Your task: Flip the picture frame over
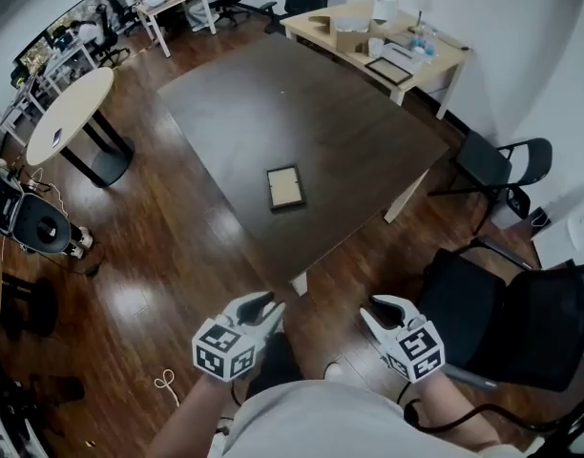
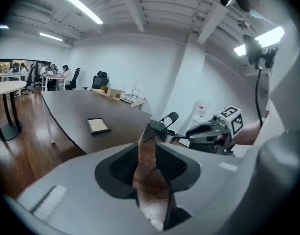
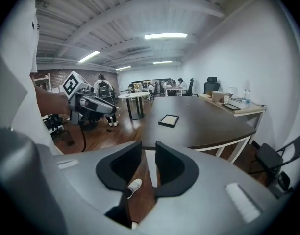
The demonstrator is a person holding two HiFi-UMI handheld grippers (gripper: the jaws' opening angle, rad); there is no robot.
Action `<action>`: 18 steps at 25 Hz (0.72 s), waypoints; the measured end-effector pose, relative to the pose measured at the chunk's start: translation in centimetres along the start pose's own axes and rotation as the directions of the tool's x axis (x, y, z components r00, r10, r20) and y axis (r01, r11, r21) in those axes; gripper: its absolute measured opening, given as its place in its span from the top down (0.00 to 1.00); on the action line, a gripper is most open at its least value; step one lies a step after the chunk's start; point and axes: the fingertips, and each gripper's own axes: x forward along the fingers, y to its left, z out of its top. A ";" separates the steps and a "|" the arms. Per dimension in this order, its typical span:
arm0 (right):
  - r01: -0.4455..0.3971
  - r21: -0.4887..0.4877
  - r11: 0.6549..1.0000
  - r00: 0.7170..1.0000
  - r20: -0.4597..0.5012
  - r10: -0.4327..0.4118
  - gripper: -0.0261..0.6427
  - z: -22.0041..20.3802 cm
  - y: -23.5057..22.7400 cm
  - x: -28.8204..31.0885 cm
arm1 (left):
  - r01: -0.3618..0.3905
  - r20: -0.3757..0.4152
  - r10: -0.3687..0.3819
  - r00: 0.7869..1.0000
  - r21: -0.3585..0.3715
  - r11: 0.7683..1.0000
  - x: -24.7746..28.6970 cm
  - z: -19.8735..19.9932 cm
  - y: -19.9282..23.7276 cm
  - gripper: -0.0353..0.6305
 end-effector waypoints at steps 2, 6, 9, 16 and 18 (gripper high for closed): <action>-0.021 -0.017 1.000 1.000 0.014 0.021 0.82 -0.5 1.1 -2.2 | 0.030 0.034 -0.029 0.999 -0.021 0.999 -1.9 -1.0 -3.8 0.78; -0.096 -0.047 0.994 0.994 0.055 0.099 0.82 0.2 4.9 -5.2 | 0.003 0.054 -0.002 0.999 -0.018 1.000 -7.2 -1.9 -8.9 0.78; -0.111 -0.058 0.992 0.989 0.091 0.116 0.82 0.6 6.2 -7.4 | -0.010 0.078 0.010 0.997 -0.008 1.000 -8.9 -2.1 -11.7 0.78; -0.077 -0.078 0.994 0.993 0.082 0.083 0.82 -0.6 6.9 -9.7 | 0.047 0.087 -0.051 0.995 0.047 0.998 -8.6 -2.7 -14.7 0.79; -0.071 -0.080 0.994 0.993 0.091 0.078 0.82 -0.4 7.5 -10.4 | 0.059 0.097 -0.065 0.993 0.064 0.996 -9.0 -2.3 -15.5 0.79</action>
